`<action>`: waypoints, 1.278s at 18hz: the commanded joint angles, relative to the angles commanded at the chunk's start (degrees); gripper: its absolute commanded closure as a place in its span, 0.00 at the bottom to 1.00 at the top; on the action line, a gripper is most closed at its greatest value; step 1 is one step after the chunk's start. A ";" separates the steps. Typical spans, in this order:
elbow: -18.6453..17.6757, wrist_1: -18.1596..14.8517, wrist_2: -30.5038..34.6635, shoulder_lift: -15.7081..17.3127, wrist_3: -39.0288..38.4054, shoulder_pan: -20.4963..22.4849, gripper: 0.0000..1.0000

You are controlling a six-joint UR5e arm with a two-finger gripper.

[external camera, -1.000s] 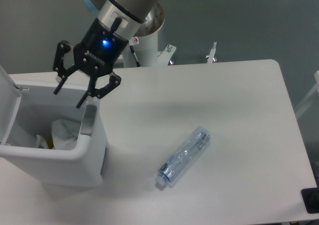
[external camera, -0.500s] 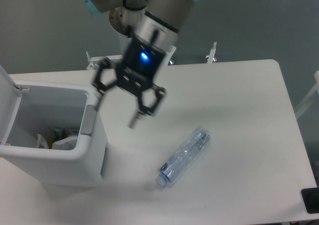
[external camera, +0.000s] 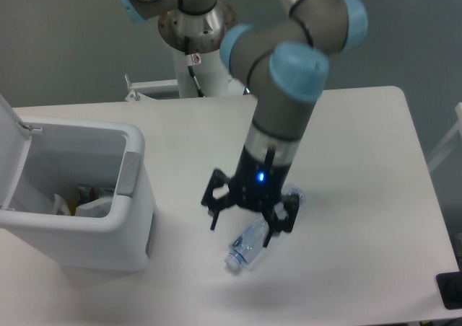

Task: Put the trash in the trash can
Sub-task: 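Move the gripper back over the clear plastic bottle and lower, then close the gripper on the bottle's cap end and lift it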

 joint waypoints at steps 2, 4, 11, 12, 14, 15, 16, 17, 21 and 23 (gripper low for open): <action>0.26 0.09 5.73 -2.20 0.44 -2.38 0.05; 0.44 0.09 7.68 -3.96 0.62 -3.35 0.06; 0.26 0.61 12.86 -8.09 0.53 -6.25 0.07; 0.26 0.61 13.91 -8.71 0.61 -6.60 0.07; 0.79 0.70 15.41 -10.11 0.70 -6.87 0.08; 1.14 0.62 15.51 -10.55 0.70 -6.87 0.10; 1.40 0.61 15.51 -10.82 0.70 -6.87 0.15; 1.67 0.61 15.51 -11.17 0.70 -6.87 0.19; 2.20 0.44 15.51 -12.05 0.62 -6.87 0.36; 2.20 0.26 15.51 -12.23 0.62 -6.87 0.64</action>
